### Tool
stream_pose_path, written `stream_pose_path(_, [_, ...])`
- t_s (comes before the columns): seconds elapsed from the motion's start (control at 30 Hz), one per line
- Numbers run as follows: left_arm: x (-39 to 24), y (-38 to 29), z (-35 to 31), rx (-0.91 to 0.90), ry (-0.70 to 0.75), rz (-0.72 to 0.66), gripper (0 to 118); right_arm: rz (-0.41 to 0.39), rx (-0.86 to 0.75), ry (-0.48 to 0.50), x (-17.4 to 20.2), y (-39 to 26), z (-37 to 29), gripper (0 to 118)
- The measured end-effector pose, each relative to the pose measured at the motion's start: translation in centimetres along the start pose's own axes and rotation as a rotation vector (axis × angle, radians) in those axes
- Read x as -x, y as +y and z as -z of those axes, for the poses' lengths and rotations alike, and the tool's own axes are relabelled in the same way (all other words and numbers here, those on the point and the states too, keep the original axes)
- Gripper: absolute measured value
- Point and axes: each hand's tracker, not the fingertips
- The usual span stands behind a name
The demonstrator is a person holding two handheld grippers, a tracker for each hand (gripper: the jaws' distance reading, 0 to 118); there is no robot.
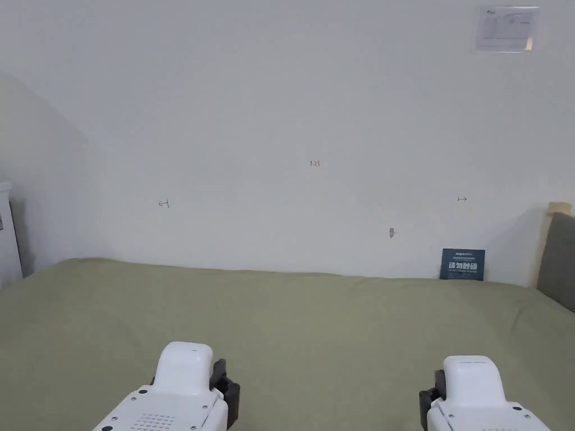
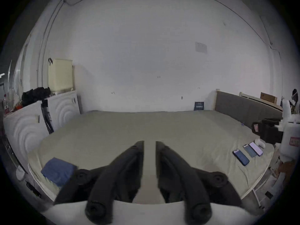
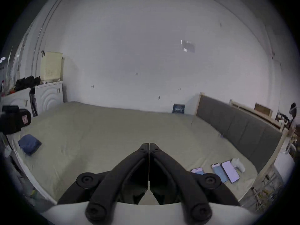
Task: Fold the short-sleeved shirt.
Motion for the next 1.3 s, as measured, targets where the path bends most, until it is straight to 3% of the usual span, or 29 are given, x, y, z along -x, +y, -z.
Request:
stream_pose_path(0.07, [0.4, 0.0, 0.0, -0.014, -0.006, 0.007, 34, -0.011, -0.028, -0.032, 0.5, -0.3, 0.2, 1])
stream_pose_path(0.1, [-0.1, 0.2, 0.3, -0.016, -0.014, 0.004, 53, -0.002, -0.017, -0.024, 0.5, -0.3, 0.3, 16])
stream_pose_path(0.13, [0.0, 0.3, 0.5, -0.011, -0.018, -0.014, 82, 0.005, -0.009, -0.017, 0.5, -0.3, 0.4, 48])
stream_pose_path(0.17, [0.0, 0.3, 0.7, 0.007, -0.006, -0.032, 108, 0.003, 0.015, -0.005, 0.6, -0.4, 0.9, 90])
stream_pose_path(0.2, [-0.1, 0.1, 0.6, 0.002, 0.003, -0.044, 118, 0.006, 0.059, -0.007, 0.8, -0.6, 1.1, 116])
stream_pose_path(0.23, [-0.3, -0.1, 0.3, -0.047, 0.021, -0.052, 118, -0.040, -0.024, -0.046, 1.0, -0.8, 0.4, 114])
stream_pose_path(0.27, [-0.4, -0.3, 0.1, -0.050, 0.018, -0.048, 118, 0.000, 0.009, -0.022, 1.4, -1.6, 0.2, 116])
stream_pose_path(0.6, [-1.7, -1.5, 0.1, -0.080, 0.050, -0.048, 118, 0.044, -0.064, 0.018, 1.1, -3.3, -1.4, 118])
stream_pose_path(0.77, [-2.6, -1.4, -0.3, -0.152, 0.072, -0.022, 118, 0.155, -0.023, 0.109, 0.1, -2.5, -1.2, 118])
stream_pose_path(0.83, [-2.8, -1.7, -0.3, -0.155, 0.074, -0.022, 118, 0.157, -0.044, 0.054, 0.4, -2.6, -1.2, 118])
stream_pose_path(0.93, [-3.0, -1.7, 0.2, -0.128, 0.090, -0.029, 118, 0.100, -0.068, -0.053, 1.0, -2.7, -1.2, 118])
stream_pose_path(1.03, [-2.7, -1.6, 0.8, -0.103, 0.096, -0.027, 118, 0.099, -0.083, -0.004, 0.9, -2.9, -0.7, 118])
stream_pose_path(1.17, [-2.1, -1.7, 1.3, -0.096, 0.101, -0.063, 118, 0.198, -0.062, 0.093, 0.2, -2.7, -0.4, 118])
stream_pose_path(1.3, [-1.6, -1.5, 1.7, -0.081, 0.073, -0.083, 118, 0.199, -0.013, 0.086, 0.0, -2.4, 0.1, 118])
